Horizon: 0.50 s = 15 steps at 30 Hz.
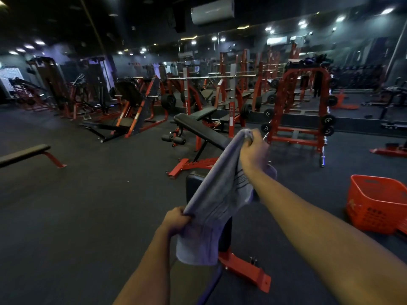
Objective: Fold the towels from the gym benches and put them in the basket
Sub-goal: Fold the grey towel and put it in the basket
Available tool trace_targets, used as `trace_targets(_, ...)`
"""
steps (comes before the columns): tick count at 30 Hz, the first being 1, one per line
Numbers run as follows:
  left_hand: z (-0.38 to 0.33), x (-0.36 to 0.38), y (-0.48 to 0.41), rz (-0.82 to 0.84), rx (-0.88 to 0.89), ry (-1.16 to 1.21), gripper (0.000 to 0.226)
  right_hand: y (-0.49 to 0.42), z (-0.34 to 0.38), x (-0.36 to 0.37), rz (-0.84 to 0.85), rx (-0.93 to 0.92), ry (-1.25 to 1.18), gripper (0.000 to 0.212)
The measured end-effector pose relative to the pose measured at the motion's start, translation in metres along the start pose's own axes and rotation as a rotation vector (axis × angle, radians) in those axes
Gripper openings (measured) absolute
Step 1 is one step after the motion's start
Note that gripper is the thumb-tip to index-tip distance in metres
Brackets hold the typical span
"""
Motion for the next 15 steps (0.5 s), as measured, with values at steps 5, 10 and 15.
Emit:
trace_targets(5, 0.013, -0.019, -0.015, -0.166, -0.073, 0.005, 0.02, -0.003, -0.04, -0.031, -0.131, 0.2, 0.15, 0.021)
trace_targets(10, 0.023, -0.039, -0.024, -0.037, -0.126, -0.148, 0.029, 0.001, -0.079, -0.041, -0.212, 0.365, 0.249, 0.024)
trace_targets(15, 0.029, -0.054, -0.013, -0.368, -0.043, 0.198, 0.016, 0.01, -0.107, -0.048, -0.188, 0.532, 0.314, 0.026)
Point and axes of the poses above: each hand's wrist, its own y-axis away from the middle knuckle, its own x-axis out of the palm, z = x × y, the point moved 2 cm from there along -y, towards the middle knuckle, and after that the axes turned 1 degree about -y, right-handed, at the moved point
